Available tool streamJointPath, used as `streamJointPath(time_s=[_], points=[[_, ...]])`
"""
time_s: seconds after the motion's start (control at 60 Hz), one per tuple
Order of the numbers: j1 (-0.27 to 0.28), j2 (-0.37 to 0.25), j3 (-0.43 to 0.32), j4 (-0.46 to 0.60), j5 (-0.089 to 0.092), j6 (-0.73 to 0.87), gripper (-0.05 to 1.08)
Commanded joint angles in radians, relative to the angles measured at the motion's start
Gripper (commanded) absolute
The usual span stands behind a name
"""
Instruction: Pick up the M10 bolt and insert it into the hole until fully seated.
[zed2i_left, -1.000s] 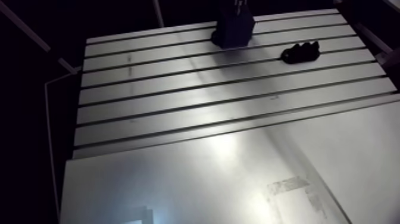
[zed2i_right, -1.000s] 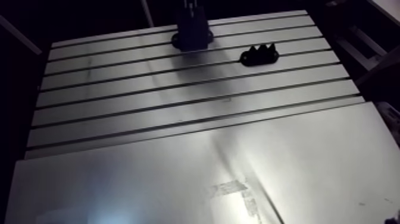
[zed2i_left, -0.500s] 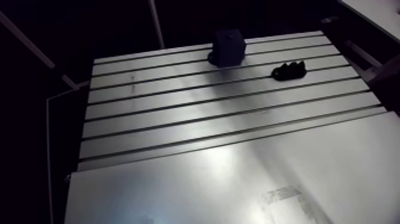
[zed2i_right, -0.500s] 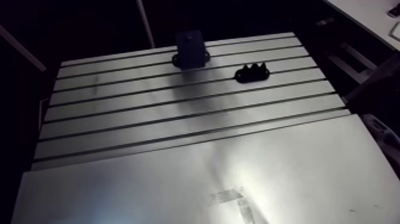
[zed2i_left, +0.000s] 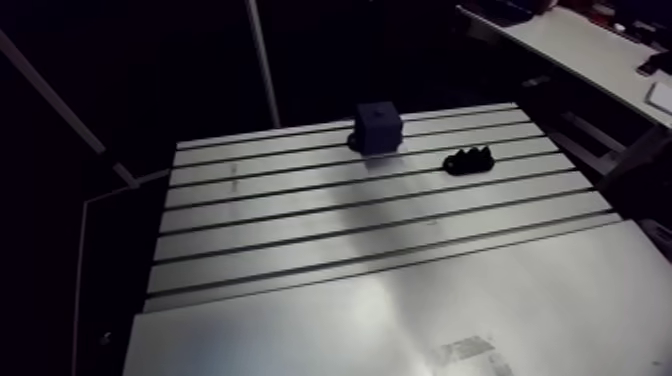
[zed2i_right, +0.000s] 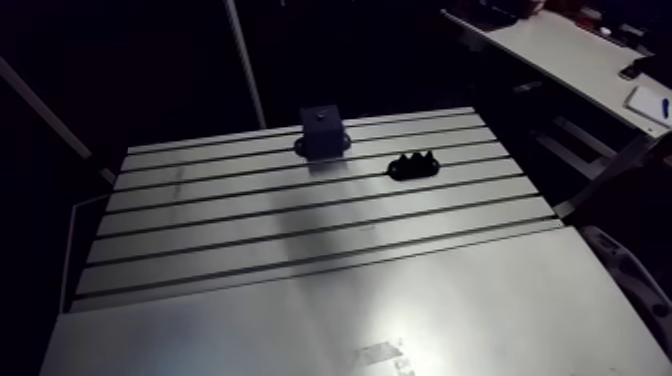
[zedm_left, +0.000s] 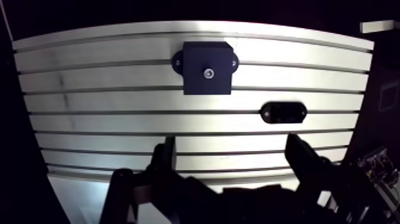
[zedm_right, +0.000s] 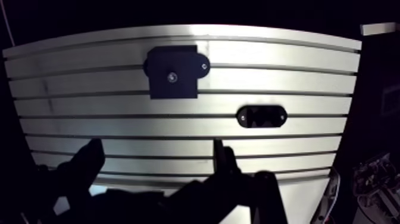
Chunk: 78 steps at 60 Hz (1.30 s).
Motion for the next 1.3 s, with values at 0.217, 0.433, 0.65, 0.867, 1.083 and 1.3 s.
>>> streamJointPath(time_s=[0.217, 0.433, 0.65, 0.867, 1.083, 1.3], points=[[0.035, -0.205, 0.044, 0.109, 0.001, 0.024, 0.00], [0.045, -0.248, 0.071, 0.107, 0.005, 0.040, 0.00], [0.057, -0.300, 0.129, 0.087, 0.002, 0.050, 0.00], [0.059, -0.348, 0.204, 0.052, 0.000, 0.061, 0.01], [0.061, -0.357, 0.220, 0.049, -0.003, 0.053, 0.01], [0.059, -0.351, 0.213, 0.049, -0.004, 0.049, 0.01]])
